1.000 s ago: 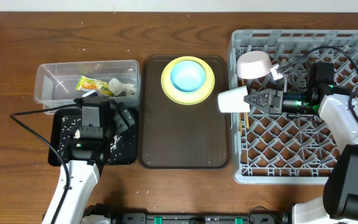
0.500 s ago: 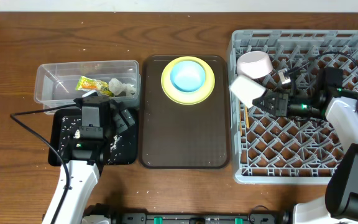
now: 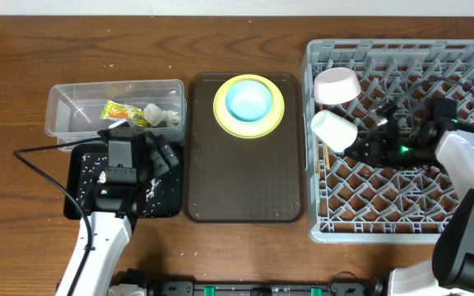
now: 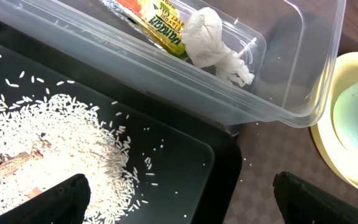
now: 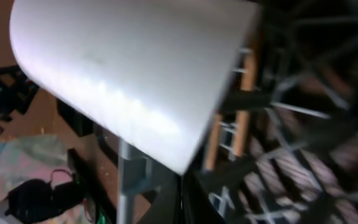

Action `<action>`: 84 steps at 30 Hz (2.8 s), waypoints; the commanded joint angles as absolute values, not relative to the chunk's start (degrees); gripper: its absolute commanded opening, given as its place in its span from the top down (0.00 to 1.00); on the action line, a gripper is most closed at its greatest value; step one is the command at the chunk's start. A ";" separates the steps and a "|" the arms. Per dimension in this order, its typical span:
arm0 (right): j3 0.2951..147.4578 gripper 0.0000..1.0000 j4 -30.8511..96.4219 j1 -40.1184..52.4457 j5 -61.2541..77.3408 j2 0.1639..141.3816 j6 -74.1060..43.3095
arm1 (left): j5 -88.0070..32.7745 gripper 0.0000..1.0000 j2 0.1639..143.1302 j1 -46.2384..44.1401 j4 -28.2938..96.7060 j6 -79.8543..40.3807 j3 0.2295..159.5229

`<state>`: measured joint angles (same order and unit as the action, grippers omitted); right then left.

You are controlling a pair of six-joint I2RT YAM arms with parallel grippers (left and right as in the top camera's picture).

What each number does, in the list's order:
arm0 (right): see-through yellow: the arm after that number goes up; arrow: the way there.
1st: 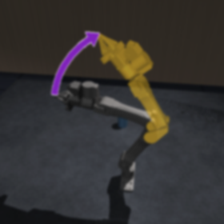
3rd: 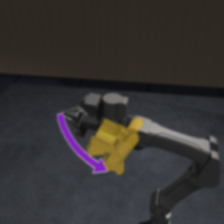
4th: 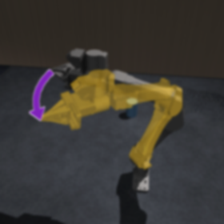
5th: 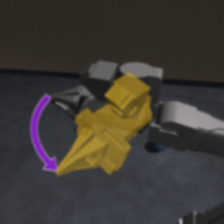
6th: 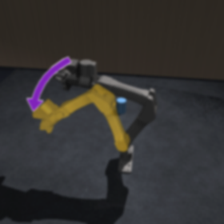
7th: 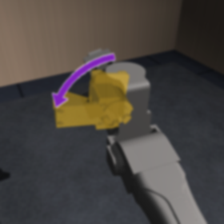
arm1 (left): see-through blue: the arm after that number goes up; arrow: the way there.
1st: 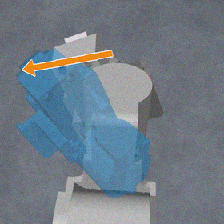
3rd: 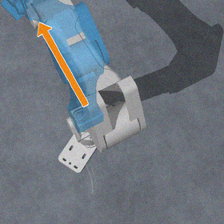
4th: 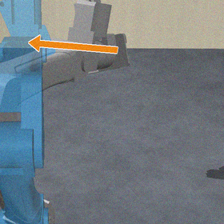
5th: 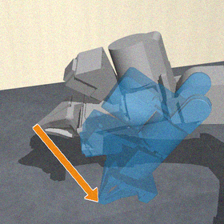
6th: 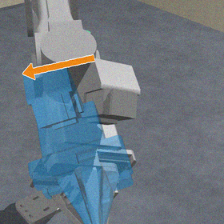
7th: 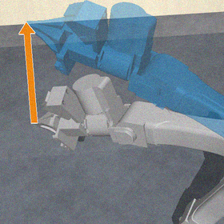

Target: Sort waste into correct bins and load items into the dishwasher rack

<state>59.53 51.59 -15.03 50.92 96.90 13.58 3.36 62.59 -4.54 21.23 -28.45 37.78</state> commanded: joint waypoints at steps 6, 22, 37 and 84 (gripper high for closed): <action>59.75 0.97 53.30 -19.59 45.67 96.99 9.17 | 3.46 0.03 62.70 -4.29 21.45 -28.12 38.65; 74.81 0.95 62.74 -14.20 30.79 87.77 0.23 | 3.46 0.03 62.70 -4.29 21.41 -28.14 38.65; 75.18 0.01 63.48 6.72 27.83 82.50 -3.16 | 3.46 0.03 62.70 -4.29 21.41 -28.14 38.65; 75.16 0.01 63.48 8.64 27.18 82.50 -3.16 | 3.49 0.03 62.70 -4.29 21.43 -28.10 38.65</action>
